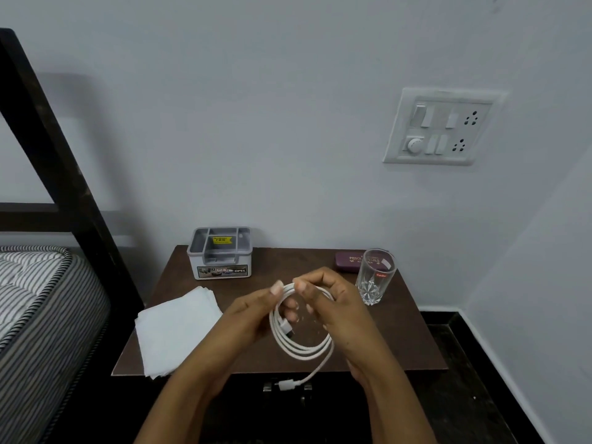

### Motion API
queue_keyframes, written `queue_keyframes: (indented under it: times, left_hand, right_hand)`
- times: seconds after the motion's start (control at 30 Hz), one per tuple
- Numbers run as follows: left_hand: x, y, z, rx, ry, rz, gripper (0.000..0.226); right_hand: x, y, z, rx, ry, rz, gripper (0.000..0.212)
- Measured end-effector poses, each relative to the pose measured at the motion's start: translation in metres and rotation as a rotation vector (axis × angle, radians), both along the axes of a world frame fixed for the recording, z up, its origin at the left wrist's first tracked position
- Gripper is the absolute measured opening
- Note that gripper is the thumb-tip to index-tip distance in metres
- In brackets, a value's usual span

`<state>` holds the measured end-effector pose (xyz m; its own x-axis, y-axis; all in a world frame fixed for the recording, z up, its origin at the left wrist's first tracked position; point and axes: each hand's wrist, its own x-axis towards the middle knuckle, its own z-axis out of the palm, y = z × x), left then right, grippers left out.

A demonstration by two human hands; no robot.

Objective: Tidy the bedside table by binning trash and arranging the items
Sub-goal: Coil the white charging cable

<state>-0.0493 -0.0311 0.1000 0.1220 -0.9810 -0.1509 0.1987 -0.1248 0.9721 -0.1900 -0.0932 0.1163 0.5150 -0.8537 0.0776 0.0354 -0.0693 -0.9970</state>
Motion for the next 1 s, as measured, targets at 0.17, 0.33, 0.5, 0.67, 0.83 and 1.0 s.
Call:
queue_keyframes:
  times: [0.17, 0.33, 0.5, 0.67, 0.83, 1.0]
  left_hand:
    - [-0.003, 0.0, -0.004, -0.043, 0.053, 0.196, 0.03]
    - [0.001, -0.001, -0.006, -0.048, 0.103, 0.21, 0.033]
    - [0.0, 0.005, -0.002, 0.002, 0.043, -0.017, 0.037]
    - [-0.012, -0.007, -0.009, 0.013, 0.193, 0.189, 0.027]
    - [-0.013, -0.012, -0.006, -0.028, 0.454, 0.241, 0.029]
    - [-0.003, -0.01, -0.009, 0.034, 0.09, 0.193, 0.039]
  right_hand:
    - [-0.002, -0.004, -0.004, 0.084, -0.04, -0.095, 0.015]
    - [0.0, -0.007, -0.007, 0.192, -0.105, -0.179, 0.013]
    - [-0.007, -0.006, 0.0, 0.011, 0.09, -0.068, 0.011]
    - [0.009, -0.003, -0.008, -0.131, 0.208, -0.128, 0.016]
    - [0.013, -0.001, -0.009, -0.017, 0.093, -0.211, 0.019]
    - [0.009, -0.001, -0.004, -0.074, 0.214, -0.074, 0.02]
